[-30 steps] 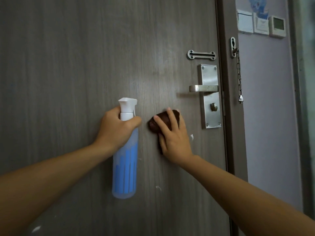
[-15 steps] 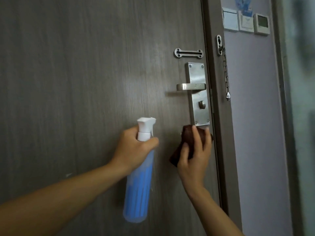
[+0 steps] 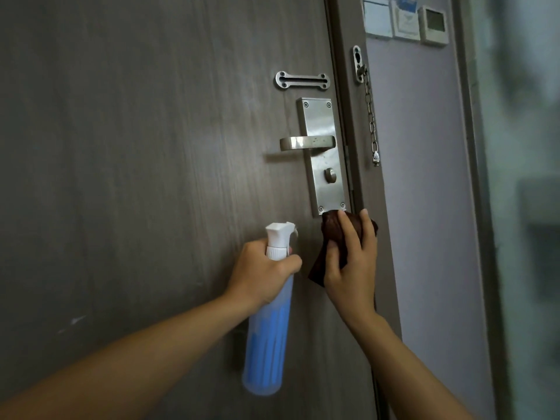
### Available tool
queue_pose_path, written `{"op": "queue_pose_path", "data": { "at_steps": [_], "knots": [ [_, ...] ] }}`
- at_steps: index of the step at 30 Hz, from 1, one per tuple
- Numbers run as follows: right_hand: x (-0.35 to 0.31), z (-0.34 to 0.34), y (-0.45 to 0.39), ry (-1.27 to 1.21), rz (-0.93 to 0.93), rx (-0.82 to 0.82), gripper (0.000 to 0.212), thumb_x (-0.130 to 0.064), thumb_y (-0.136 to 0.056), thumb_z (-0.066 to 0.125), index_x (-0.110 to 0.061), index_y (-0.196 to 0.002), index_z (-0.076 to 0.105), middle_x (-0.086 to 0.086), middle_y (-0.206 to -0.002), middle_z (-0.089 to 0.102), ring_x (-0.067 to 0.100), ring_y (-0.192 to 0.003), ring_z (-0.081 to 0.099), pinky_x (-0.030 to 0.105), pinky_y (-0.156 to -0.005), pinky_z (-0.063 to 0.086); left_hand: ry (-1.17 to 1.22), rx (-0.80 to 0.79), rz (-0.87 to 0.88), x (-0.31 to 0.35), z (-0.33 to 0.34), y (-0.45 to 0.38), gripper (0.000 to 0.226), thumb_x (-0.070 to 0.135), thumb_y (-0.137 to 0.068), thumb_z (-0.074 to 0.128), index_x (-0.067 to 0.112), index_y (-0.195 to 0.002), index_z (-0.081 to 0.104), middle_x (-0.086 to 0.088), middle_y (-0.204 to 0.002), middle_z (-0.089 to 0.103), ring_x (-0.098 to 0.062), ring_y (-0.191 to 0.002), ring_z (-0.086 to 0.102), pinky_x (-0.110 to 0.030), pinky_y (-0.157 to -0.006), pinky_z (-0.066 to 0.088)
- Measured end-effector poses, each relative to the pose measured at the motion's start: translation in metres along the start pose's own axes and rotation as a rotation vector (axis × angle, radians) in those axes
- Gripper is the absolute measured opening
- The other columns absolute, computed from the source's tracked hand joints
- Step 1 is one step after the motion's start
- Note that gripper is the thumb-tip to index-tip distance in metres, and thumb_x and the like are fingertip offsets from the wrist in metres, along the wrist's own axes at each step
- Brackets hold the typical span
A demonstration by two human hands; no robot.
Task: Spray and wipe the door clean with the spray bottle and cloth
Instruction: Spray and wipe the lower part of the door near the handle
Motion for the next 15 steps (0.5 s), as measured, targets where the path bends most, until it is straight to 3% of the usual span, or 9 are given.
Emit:
{"op": "queue_pose_path", "data": {
  "at_steps": [3,8,15],
  "knots": [
    [0.004,-0.001,-0.004,0.010,-0.009,-0.020,0.061,-0.013,-0.101,0.060,-0.034,-0.155,0.042,-0.001,-0.170,0.017,0.021,-0.156,0.020,0.041,-0.122,0.028,0.014,0.018,0.000,-0.003,0.002,-0.001,0.026,0.032,-0.061,0.070,0.010,-0.074,0.072,-0.005,-0.066,0.068,-0.009,-0.059,0.057,-0.029,-0.056,0.045],
    [0.015,-0.003,-0.002,0.000,0.004,-0.034,0.062,-0.015,-0.102,0.060,-0.039,-0.155,0.039,-0.007,-0.170,0.014,0.021,-0.156,0.019,0.053,-0.120,0.035,0.033,0.033,-0.019,-0.010,0.006,0.002,0.020,0.030,-0.061,0.069,0.016,-0.056,0.057,0.012,-0.048,0.050,-0.001,-0.045,0.043,-0.020,-0.045,0.034],
    [0.029,-0.010,0.008,-0.004,0.046,-0.032,0.062,-0.016,-0.102,0.059,-0.042,-0.154,0.038,-0.009,-0.170,0.015,0.023,-0.155,0.022,0.059,-0.118,0.038,-0.002,0.052,-0.009,-0.016,0.005,0.011,0.027,0.032,-0.063,0.069,0.007,-0.072,0.066,0.006,-0.057,0.057,-0.007,-0.053,0.052,-0.028,-0.051,0.041]
  ]
}}
Point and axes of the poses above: each hand's wrist, its own y-axis away from the middle knuckle, its own z-axis out of the palm, x = y × z, the point moved 10 cm from there along -y, towards the middle knuckle
